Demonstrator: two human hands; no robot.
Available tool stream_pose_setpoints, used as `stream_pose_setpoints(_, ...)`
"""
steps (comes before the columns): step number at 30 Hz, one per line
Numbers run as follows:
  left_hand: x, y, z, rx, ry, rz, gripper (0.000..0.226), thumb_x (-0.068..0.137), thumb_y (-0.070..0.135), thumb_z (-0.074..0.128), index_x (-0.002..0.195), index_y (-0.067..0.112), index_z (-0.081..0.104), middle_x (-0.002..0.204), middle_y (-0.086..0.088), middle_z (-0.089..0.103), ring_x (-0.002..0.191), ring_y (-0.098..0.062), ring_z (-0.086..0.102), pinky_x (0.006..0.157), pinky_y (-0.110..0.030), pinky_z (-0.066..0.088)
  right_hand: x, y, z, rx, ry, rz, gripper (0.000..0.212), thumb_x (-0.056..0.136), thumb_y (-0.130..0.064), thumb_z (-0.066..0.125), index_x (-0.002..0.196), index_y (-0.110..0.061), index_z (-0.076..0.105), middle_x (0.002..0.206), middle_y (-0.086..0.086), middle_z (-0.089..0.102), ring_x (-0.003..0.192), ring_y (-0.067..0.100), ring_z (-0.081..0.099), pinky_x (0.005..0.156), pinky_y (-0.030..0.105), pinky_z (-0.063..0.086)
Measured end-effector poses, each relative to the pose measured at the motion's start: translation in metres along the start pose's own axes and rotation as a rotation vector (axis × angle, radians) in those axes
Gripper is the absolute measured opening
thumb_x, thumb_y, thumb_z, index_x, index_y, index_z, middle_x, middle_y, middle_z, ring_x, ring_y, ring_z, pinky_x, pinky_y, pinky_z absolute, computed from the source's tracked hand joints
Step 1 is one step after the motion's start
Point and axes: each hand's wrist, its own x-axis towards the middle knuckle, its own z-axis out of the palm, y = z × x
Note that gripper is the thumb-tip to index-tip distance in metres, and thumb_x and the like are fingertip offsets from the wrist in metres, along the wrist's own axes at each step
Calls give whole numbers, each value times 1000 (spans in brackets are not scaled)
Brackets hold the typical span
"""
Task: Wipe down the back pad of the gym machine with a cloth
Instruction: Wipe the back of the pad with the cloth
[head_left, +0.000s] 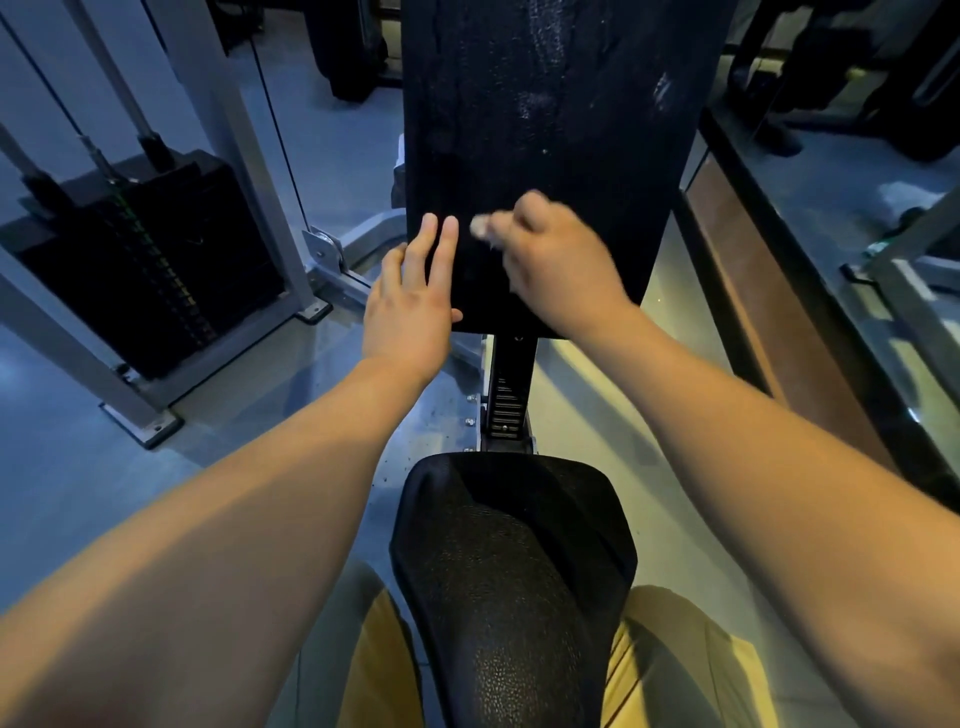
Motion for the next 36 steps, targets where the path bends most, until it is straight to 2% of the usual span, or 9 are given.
stream_pose_setpoints(4, -1, 0, -1, 10, -16, -2, 96, 96, 21, 66, 162, 21, -3, 168, -7, 2, 145, -35, 25, 114, -51, 36, 26, 23, -24, -36, 220, 205, 29, 93, -8, 51, 115, -9, 69, 100, 16, 57, 79, 34, 57, 62, 40, 50)
stream_pose_setpoints(12, -2, -3, 0, 31, 13, 21, 93, 96, 20, 65, 162, 18, -1, 168, -7, 5, 128, -31, 39, 101, -45, 44, 2, 34, -27, -22, 219, 283, 29, 100, -11, 54, 126, -8, 66, 105, 16, 57, 88, 37, 60, 72, 41, 54)
stream_pose_setpoints(15, -2, -2, 1, 19, 13, 10, 93, 97, 19, 64, 162, 19, -2, 169, -6, 3, 128, -31, 39, 101, -45, 44, 28, 6, -17, 22, 218, 184, 30, 99, -11, 57, 125, -11, 69, 103, 14, 59, 85, 31, 59, 71, 28, 44)
stream_pose_setpoints(21, -6, -7, -11, -180, 74, -6, 81, 90, 17, 72, 156, 16, 25, 159, -6, 22, 128, -33, 48, 96, -47, 52, 39, -16, 1, 45, 178, 127, 28, 96, -6, 55, 120, -12, 68, 100, 11, 57, 79, 30, 55, 67, 36, 49)
stream_pose_setpoints(25, -6, -19, -14, -418, -2, -244, 74, 94, 24, 69, 154, 19, 26, 146, -10, 41, 120, -33, 58, 93, -51, 52, -24, -22, 23, -12, -128, -110, 42, 89, 0, 61, 128, -17, 62, 104, 9, 53, 78, 30, 47, 54, 45, 51)
stream_pose_setpoints(28, -4, -18, -12, -402, -112, -247, 65, 96, 23, 68, 151, 15, 34, 131, -12, 47, 107, -31, 61, 92, -42, 50, -6, -8, 10, -70, -157, -169, 37, 91, -6, 58, 126, -17, 65, 105, 11, 54, 83, 32, 50, 52, 43, 52)
stream_pose_setpoints(32, 1, -16, -5, -480, -109, -297, 65, 97, -2, 56, 155, 15, 32, 122, -6, 43, 83, -3, 57, 83, -24, 47, 52, 11, -20, -99, 210, 85, 20, 99, -11, 53, 113, -9, 68, 99, 17, 56, 78, 34, 55, 57, 39, 45)
stream_pose_setpoints(34, 2, -17, -1, -505, -89, -316, 66, 94, -6, 54, 153, 15, 35, 120, -6, 45, 88, -7, 60, 81, -23, 48, 45, -1, -7, -56, 184, 91, 25, 95, -7, 54, 117, -9, 67, 99, 15, 57, 78, 33, 56, 59, 38, 46)
stream_pose_setpoints(36, 1, -17, 1, -526, -88, -323, 72, 94, -8, 52, 157, 19, 30, 116, -2, 43, 82, 1, 55, 74, -8, 45, 14, -18, 16, 2, 45, -18, 38, 89, -1, 58, 124, -10, 66, 101, 13, 57, 79, 33, 55, 57, 39, 50)
